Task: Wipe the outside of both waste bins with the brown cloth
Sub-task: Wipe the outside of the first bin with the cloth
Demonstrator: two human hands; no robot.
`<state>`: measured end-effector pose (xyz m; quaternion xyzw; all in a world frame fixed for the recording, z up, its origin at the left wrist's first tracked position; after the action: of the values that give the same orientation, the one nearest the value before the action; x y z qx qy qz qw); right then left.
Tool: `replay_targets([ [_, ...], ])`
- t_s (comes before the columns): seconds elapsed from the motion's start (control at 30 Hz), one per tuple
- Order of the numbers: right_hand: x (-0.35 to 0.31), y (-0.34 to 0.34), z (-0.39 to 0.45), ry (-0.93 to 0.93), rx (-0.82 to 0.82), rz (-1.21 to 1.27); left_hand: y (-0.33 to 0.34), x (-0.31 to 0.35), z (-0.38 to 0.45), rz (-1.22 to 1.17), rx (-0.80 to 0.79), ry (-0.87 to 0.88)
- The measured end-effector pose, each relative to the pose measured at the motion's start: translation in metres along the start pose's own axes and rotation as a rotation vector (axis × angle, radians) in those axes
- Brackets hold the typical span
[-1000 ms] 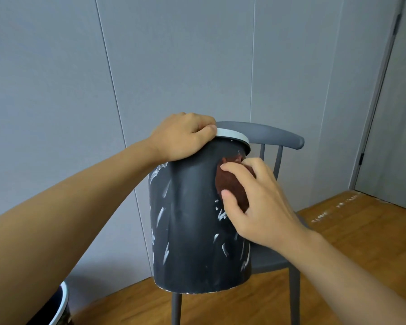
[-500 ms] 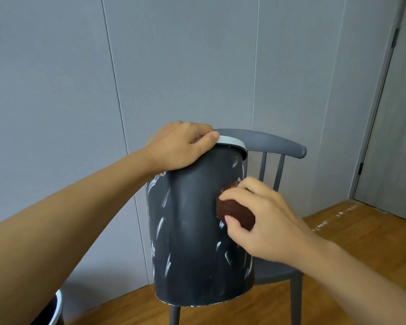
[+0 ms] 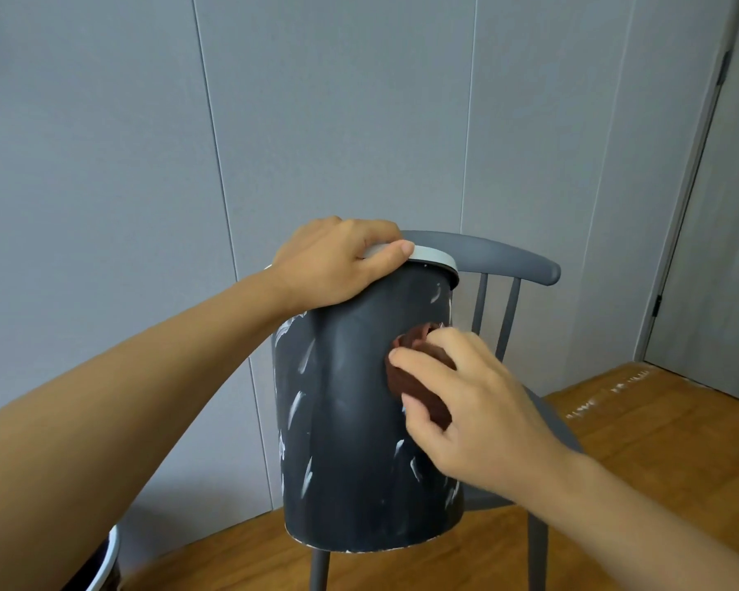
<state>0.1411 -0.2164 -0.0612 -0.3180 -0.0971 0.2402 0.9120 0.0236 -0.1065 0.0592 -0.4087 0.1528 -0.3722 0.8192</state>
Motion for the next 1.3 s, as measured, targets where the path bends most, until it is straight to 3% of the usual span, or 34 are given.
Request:
replay_targets([
  [0.07, 0.001, -0.006, 0.013, -0.052, -0.025, -0.016, 0.000, 0.000, 0.000, -0.004, 0.000, -0.007],
  [0.23, 0.022, -0.020, 0.045, 0.094, 0.123, 0.005, 0.002, 0.011, 0.002, 0.009, -0.008, 0.015],
  [0.4, -0.021, -0.003, -0.003, -0.231, -0.148, -0.005, 0.003, 0.001, 0.002, -0.014, 0.002, -0.005],
  [0.47, -0.011, -0.009, 0.010, -0.178, -0.101, 0.010, 0.003, 0.003, 0.003, -0.006, 0.010, 0.007],
  [0.57, 0.019, -0.020, 0.035, 0.065, 0.101, 0.045, 0.004, 0.009, 0.005, 0.002, 0.014, 0.015],
  [0.63, 0.022, -0.018, 0.033, 0.100, 0.155, 0.038, 0.003, 0.008, 0.005, 0.009, 0.017, 0.020],
  [0.83, -0.015, -0.004, -0.018, -0.180, -0.110, 0.073, 0.001, -0.001, 0.001, 0.002, 0.034, 0.017],
  [1.03, 0.017, -0.013, 0.020, 0.102, 0.108, 0.080, 0.002, 0.000, 0.003, 0.017, 0.031, 0.018],
  [1.2, -0.023, 0.002, -0.031, -0.140, -0.113, 0.119, -0.001, -0.007, -0.001, 0.036, 0.065, 0.006],
  [1.3, -0.005, -0.004, -0.015, -0.035, -0.036, 0.117, -0.002, -0.004, -0.002, 0.036, 0.058, 0.004],
])
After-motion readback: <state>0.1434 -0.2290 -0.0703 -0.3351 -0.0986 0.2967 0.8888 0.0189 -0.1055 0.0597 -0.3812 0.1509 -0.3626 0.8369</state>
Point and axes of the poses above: each hand's wrist, its own z-axis towards the middle knuckle, its own y-axis out of the palm, x = y × z, the point moved 8 cm from there along z, towards the middle knuckle, and after that the axes turned 5 degrees about -z, right-handed, at the moved point
